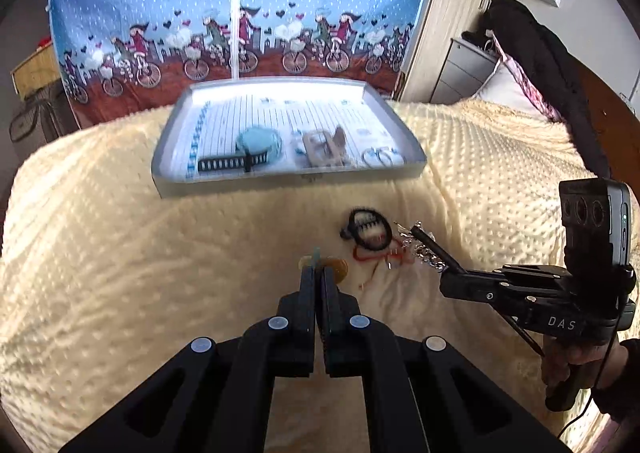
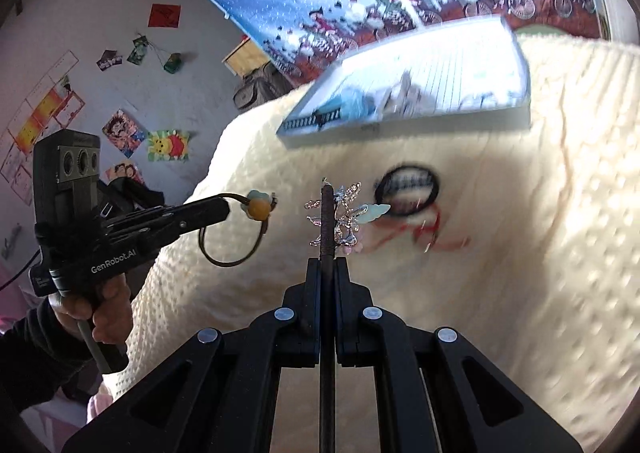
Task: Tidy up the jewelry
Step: 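Carry the hair tie and hairpin into the silver tray and open both tools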
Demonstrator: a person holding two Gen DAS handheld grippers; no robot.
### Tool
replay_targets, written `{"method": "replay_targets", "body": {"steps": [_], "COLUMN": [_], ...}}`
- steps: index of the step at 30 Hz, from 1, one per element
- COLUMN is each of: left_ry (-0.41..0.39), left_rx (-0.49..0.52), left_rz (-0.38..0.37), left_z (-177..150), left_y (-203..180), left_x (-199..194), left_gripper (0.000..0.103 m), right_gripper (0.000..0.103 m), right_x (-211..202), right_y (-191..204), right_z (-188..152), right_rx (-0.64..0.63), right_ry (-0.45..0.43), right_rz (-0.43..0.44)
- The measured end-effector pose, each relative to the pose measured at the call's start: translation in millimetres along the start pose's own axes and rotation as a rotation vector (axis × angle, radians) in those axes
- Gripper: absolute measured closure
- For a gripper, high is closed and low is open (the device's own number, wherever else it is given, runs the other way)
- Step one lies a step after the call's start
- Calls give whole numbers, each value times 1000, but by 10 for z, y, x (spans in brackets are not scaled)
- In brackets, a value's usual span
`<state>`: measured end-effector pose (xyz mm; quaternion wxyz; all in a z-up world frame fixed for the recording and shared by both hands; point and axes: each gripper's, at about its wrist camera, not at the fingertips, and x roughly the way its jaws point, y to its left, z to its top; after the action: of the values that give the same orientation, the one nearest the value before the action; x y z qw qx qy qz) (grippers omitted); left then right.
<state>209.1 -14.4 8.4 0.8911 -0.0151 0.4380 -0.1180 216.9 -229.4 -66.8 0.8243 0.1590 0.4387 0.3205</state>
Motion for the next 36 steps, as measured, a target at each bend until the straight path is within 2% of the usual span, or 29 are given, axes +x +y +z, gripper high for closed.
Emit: {"method": "replay_targets", "body": {"steps": [5,8,13,16,19,24,28,34,36], "left_ry": [-46,-68,-126,-133,-104,-29,21,20,24], "left_rx": [-27,-60,-91,-103,-93,-126,-145,-200,-196], "left_rz": [3,9,30,39,59,61,51,19,29], "left_z": [367,645,1043,1230,1351,1334,1245,1197,1196], "left_y": [72,141,171,171,155,178,219,298,293], "left_x": [101,284,597,832,1056,1321,1450,1403,1388], "left_gripper": [100,100,100,100,100,100,100,100,100], "right_gripper": [98,98,98,98,98,98,98,97,97], "right_x": [-94,-64,213,419,689,956,983,892,869], "right_y": [-106,-249,-429,-533,-651,-765,-739,-794,-819], "right_z": [447,855,1478,1726,1778,1649,1582,1639,1646], "right_rx": [-29,-15,-11,36,85,112,59,69,74], "right_ry": [-39,-73,-77,-95,-83,-36,-28,-45,-45], "right_rz": [-92,-142,-231,-228,-236,-271,-344,-358,-360]}}
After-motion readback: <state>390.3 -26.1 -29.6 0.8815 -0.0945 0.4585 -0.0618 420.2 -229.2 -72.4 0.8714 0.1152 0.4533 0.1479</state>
